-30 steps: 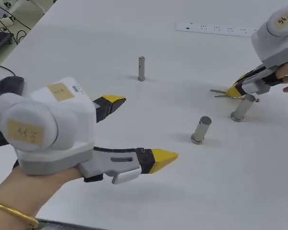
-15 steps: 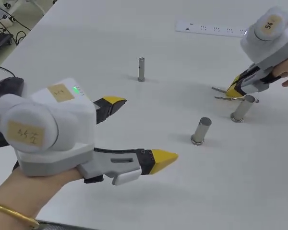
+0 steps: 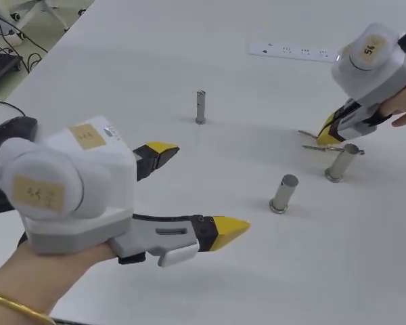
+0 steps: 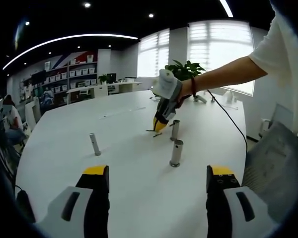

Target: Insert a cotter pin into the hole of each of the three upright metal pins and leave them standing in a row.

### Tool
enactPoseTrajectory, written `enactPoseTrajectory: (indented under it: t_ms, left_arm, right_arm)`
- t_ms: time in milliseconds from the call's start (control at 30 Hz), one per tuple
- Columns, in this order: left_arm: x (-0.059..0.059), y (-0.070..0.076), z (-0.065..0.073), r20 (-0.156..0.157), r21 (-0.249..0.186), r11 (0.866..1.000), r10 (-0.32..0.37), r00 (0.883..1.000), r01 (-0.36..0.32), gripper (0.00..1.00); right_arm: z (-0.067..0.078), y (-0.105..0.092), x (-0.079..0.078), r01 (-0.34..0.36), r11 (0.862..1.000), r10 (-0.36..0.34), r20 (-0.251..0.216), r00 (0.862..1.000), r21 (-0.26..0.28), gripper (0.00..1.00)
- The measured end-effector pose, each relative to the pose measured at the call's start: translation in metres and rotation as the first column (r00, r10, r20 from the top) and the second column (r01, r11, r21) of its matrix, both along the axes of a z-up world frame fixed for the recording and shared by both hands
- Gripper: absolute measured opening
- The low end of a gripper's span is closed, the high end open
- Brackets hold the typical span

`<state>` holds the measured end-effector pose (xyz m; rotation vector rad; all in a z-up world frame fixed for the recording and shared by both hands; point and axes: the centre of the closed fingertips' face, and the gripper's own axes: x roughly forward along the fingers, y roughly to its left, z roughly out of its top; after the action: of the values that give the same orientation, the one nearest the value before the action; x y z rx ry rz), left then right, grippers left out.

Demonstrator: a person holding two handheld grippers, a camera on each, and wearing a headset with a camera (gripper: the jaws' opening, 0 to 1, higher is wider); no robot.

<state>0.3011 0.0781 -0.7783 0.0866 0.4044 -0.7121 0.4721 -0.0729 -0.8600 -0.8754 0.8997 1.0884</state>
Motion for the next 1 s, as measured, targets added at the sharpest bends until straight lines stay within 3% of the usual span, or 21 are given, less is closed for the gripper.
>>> enactPoseTrajectory:
  t_ms: [200,333,400,667,767,1000]
  left_arm:
    - [0.000,0.002,0.001,-0.012,-0.008,1.000,0.009,1.000,-0.009,0.76]
    - [0.000,0.001,0.004,-0.011,-0.006,1.000,0.006,1.000,-0.006,0.74]
    - [0.002,-0.001,0.009,-0.008,-0.032,0.999,0.006,1.000,-0.007,0.72]
    - [0.005,-0.008,0.020,-0.006,-0.044,0.999,-0.010,1.000,0.010,0.65]
    - [0.006,-0.009,0.021,-0.014,-0.036,0.999,-0.019,1.000,0.019,0.62]
    - [0.009,-0.010,0.026,-0.030,-0.060,0.998,-0.022,0.999,0.020,0.56]
  right_arm:
    - [0.011,0.006,-0.003,-0.017,1.000,0.017,0.033,0.999,0.013,0.02]
    - [0.030,0.014,-0.007,-0.040,0.998,0.037,0.074,0.997,0.043,0.02]
    - [0.040,0.019,-0.011,-0.057,0.997,0.051,0.101,0.994,0.053,0.02]
    - [0.074,0.037,-0.038,-0.113,0.989,0.096,0.159,0.983,0.099,0.02]
    - [0.077,0.043,-0.042,-0.136,0.984,0.114,0.176,0.978,0.116,0.02]
    - [0.093,0.056,-0.070,-0.183,0.972,0.151,0.203,0.967,0.148,0.02]
